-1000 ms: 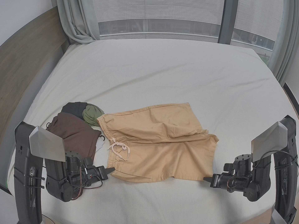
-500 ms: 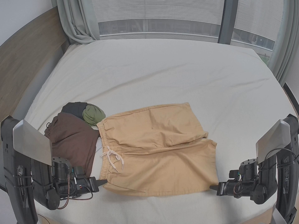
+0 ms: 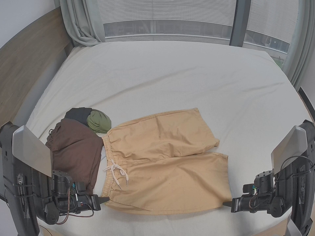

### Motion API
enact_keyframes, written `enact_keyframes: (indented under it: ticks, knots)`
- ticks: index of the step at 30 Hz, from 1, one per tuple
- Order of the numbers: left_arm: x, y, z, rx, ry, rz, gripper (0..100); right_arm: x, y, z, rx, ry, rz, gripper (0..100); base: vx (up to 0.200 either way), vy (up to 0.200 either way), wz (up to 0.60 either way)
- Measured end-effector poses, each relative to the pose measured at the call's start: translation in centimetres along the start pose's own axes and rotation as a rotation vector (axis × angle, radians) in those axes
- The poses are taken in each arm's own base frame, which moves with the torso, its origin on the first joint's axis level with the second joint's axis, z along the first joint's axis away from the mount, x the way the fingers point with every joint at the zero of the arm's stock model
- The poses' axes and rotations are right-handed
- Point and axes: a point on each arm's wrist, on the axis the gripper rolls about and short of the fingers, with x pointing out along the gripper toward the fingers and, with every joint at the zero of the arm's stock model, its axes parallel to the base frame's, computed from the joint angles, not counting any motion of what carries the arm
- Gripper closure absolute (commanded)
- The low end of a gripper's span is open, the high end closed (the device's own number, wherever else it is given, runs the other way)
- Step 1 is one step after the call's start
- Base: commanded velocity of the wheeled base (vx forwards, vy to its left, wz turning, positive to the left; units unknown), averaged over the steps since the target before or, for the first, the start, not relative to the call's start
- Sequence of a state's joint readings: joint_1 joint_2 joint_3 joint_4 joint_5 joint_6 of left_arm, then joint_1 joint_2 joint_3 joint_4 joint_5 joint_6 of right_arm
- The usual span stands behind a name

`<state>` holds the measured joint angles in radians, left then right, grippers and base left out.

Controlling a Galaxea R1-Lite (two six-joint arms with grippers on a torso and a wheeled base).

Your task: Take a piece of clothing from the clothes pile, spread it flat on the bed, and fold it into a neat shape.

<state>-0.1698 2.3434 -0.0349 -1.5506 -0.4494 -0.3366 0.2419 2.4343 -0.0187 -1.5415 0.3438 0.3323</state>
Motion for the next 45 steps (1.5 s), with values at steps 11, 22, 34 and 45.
enact_keyframes:
  ticks: [11, 22, 34, 45]
  knots:
    - [0.1, 0.1, -0.1, -0.014, 0.006, 0.002, 0, -0.1, 0.0, 0.0, 0.000, 0.001, 0.009, 0, 0.000, 0.000, 0.00]
    - [0.2, 0.2, -0.1, -0.015, 0.009, 0.001, 0, -0.9, -0.3, 1.0, 0.013, -0.060, 0.000, 0, 0.000, 0.000, 0.00]
    - [0.9, 0.7, -0.8, -0.026, 0.045, 0.012, 0, -1.1, -0.4, 1.2, 0.006, -0.074, -0.003, 0, 0.000, 0.000, 0.00]
    - [1.9, 1.1, -0.5, -0.023, 0.035, 0.010, 100, -1.2, -0.4, 1.3, 0.005, -0.078, -0.004, 0, 0.000, 0.000, 0.00]
